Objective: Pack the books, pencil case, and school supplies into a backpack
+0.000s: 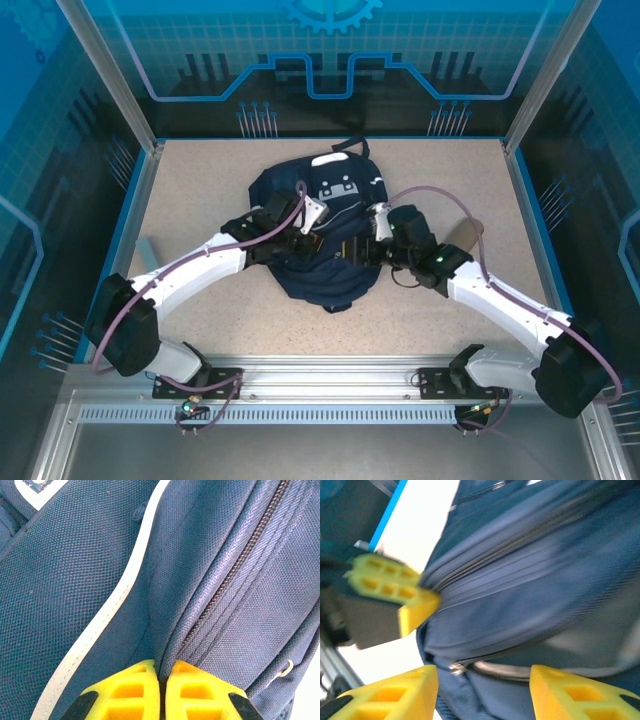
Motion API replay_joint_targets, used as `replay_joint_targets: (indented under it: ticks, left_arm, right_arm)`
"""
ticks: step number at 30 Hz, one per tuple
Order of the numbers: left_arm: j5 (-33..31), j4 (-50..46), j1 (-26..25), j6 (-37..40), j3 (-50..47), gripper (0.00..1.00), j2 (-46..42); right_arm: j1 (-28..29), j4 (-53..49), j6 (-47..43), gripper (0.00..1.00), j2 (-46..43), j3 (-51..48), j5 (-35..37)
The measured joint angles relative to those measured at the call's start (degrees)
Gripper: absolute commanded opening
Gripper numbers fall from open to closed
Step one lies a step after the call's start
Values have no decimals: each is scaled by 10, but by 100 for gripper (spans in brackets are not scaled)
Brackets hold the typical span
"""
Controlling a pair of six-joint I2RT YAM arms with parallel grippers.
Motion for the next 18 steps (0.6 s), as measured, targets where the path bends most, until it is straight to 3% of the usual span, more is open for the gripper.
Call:
replay_joint_targets:
  ticks: [9, 18]
  left_arm:
    - [2, 5, 1, 4, -9, 7, -11]
    - [3, 9, 1, 5, -25, 7, -23]
  right_arm:
    - [-71, -103, 88, 63, 40, 110, -70]
    - [-73, -119, 184, 62, 131, 155, -155]
